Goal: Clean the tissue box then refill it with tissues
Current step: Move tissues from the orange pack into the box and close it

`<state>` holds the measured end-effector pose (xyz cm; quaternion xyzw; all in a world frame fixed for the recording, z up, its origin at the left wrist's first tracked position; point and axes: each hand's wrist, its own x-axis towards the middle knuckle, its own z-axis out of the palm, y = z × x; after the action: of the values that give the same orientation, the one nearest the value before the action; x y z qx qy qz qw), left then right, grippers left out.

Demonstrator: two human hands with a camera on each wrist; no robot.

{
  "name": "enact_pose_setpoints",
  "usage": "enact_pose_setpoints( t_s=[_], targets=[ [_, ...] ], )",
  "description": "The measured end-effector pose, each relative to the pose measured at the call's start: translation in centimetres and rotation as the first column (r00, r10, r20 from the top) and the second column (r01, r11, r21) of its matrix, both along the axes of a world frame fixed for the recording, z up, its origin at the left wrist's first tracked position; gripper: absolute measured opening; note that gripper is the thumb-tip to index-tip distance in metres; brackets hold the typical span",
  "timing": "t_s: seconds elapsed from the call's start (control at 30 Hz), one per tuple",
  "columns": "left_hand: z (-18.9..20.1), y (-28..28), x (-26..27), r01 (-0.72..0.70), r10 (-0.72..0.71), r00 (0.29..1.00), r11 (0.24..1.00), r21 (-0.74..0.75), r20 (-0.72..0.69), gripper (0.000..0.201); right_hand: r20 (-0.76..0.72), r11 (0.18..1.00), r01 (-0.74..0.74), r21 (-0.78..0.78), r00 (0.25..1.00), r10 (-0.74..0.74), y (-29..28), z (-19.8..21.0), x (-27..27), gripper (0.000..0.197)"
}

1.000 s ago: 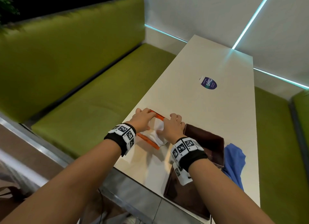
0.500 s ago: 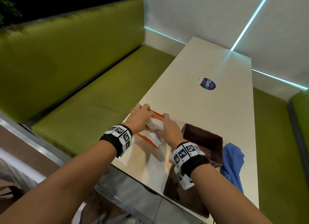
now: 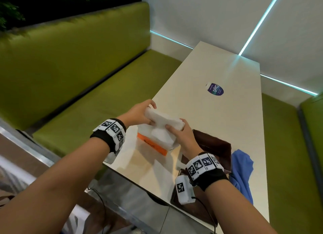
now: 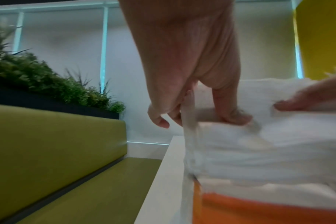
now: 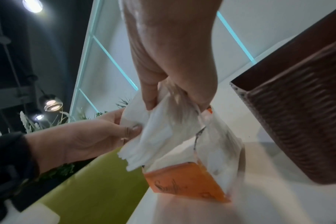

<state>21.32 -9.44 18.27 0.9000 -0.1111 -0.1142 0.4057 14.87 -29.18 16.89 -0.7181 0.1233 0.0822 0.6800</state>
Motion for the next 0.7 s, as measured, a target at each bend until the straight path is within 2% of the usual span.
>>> enact_pose_setpoints(
  t_s=[0.07,0.17,0.3,0.43,0.53,0.6,0.7],
  targets=[
    [0.6,0.3,-0.1,-0.024,0.018,0.999,0.986,-0.163,-0.039,0.061,-0.015,0.99,0.07,0.126,0.998,-0.068,-0.2,0.4,0.1,0.058],
    [1.4,0.3,-0.5,-0.082,0.06,0.995,0.935,-0.344,-0.075,0.064,-0.021,0.954,0.115,0.278,0.993,-0.114,-0.4,1.1,0.4,0.057],
    [1.9,-0.3,-1.3,-0.189,0.077,0.973,0.804,-0.563,-0.216,0.053,0.004,0.943,0.077,0.324,0.997,-0.083,-0.4,1.5,0.6,0.063],
    [1.9,-1.5,-1.7,-0.229,0.104,0.965,0.774,-0.59,-0.239,0.046,-0.02,0.953,0.112,0.282,0.994,-0.111,0.0,2.1,0.6,0.067],
    [2.1,-2.3,-2.0,-0.264,0.158,0.962,0.759,-0.596,-0.225,0.044,-0.098,0.964,0.12,0.239,0.99,-0.098,-0.7,2.4,0.8,0.058],
    [2.3,-3.1,-2.2,-0.278,0.173,0.958,0.749,-0.601,-0.228,0.05,-0.128,0.973,0.108,0.206,0.988,-0.082,-1.8,2.8,0.9,0.053],
    [3.0,-5.0,-3.3,-0.241,0.063,0.948,0.782,-0.574,-0.312,0.059,-0.085,0.98,0.187,0.06,0.98,-0.182,-4.0,4.0,0.4,0.057]
  ],
)
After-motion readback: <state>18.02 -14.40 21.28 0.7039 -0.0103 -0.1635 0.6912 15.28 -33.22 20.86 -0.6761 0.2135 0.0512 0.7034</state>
